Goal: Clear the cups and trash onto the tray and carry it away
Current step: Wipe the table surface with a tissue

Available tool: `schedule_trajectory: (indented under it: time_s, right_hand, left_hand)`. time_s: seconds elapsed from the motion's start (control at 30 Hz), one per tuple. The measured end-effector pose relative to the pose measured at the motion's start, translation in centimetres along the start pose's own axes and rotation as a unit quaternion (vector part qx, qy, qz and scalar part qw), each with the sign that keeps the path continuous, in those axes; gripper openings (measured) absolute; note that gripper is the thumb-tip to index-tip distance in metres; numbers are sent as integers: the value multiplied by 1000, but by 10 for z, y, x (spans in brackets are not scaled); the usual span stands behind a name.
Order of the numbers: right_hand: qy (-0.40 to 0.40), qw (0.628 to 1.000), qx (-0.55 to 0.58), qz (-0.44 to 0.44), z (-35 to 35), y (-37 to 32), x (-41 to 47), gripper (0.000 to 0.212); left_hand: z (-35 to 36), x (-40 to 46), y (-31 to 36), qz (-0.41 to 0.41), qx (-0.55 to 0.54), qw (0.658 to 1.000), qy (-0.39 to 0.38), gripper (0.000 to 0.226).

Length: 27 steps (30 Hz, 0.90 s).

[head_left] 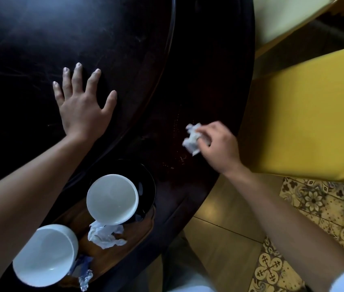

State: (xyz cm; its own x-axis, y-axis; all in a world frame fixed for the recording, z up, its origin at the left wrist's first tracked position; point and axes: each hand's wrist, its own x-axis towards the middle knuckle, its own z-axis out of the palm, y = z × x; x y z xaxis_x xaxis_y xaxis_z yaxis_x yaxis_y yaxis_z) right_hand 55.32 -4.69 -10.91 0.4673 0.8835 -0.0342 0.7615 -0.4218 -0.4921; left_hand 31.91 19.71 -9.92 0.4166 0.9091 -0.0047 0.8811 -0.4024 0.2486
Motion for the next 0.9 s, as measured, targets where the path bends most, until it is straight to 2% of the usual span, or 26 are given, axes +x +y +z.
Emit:
schedule_trajectory:
  time_s: [0.1,0.17,0.33,0.53,0.7,0.8,0.9]
  right_hand:
    - [105,993,3,57,-13,24,57,27]
    - [136,985,-18,109,-22,43,96,30]
    - [74,978,-39,189,-29,59,130,28]
    - [20,999,-24,26,15,-9,60,29]
    - [47,998,-17,34,26,-23,82,30]
    - [17,999,-37,13,27,-28,89,28]
    - [-45,997,-49,-42,24,-35,67,30]
  left_hand:
    - [1,-1,0,1,-1,1000,1,67]
    - [1,-2,0,0,-1,1000,0,67]
    - [2,-2,-2,0,1,1000,-2,68]
    - [1,1,-2,0,4,1000,-3,68]
    - [1,1,0,-2,9,1000,-6,69]
    - [1,1,0,-2,9,1000,-5,69]
    - [0,2,1,-1,9,1000,-7,69]
